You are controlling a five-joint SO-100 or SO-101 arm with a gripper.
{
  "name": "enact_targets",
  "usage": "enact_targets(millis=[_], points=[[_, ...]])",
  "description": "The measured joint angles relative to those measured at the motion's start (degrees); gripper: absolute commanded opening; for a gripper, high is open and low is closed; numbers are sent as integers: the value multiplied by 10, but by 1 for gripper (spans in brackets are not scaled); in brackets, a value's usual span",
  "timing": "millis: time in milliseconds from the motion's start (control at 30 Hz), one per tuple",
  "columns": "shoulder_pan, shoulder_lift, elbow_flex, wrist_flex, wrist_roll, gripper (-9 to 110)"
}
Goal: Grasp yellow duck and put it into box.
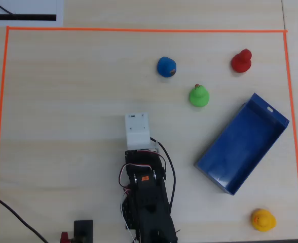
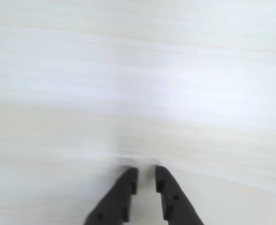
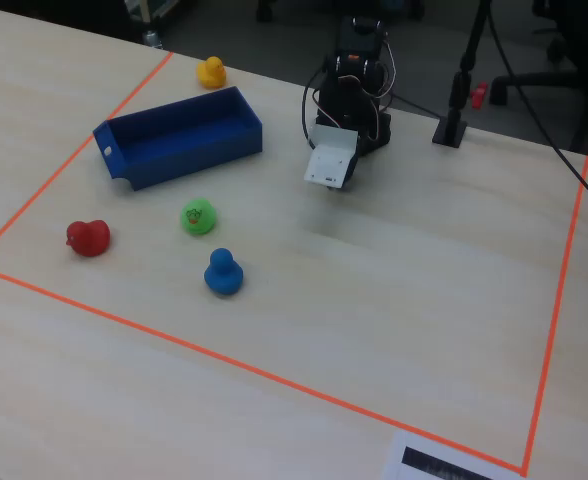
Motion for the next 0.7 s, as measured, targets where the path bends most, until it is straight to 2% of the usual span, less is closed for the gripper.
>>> enact_targets(millis=[167,267,700], points=[[5,0,0,0,0,9],[6,0,0,0,0,0],[30,0,-1,-2,9,0]])
